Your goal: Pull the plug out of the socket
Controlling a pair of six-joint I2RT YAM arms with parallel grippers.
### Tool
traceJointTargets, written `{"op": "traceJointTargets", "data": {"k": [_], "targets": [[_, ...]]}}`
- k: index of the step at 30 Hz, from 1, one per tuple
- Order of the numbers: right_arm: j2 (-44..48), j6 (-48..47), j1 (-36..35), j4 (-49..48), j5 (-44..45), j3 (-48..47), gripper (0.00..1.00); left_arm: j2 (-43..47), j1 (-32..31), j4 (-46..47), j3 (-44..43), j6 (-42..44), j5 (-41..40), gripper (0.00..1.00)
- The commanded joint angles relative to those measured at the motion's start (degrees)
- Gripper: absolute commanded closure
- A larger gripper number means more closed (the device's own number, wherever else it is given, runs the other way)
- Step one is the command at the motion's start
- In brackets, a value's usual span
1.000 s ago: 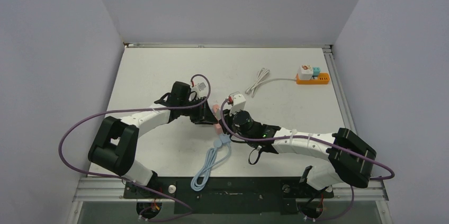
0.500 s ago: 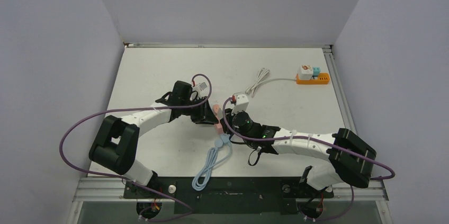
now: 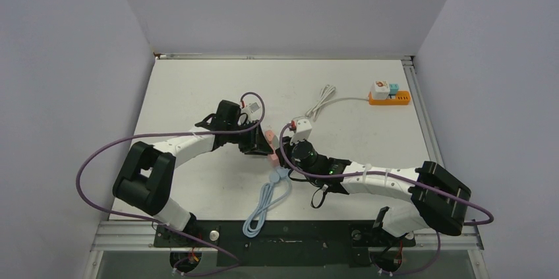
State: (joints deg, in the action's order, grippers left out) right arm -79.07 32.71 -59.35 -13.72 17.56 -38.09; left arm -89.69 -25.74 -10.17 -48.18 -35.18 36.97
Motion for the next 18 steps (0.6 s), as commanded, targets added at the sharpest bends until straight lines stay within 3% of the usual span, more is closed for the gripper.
{"op": "traceJointTargets", "data": {"k": [1,18], "targets": [[1.8,-2.0,-0.5,-2.0,3.9,0.4,0.95,-4.4,-1.8,-3.3,1.3,4.0,-8.9,0.72],[3.1,-5.8,-4.5,-5.5,7.6,1.6,0.95,-5.2,-2.5,-3.4,0.8,3.9,-8.9,0.72]]}}
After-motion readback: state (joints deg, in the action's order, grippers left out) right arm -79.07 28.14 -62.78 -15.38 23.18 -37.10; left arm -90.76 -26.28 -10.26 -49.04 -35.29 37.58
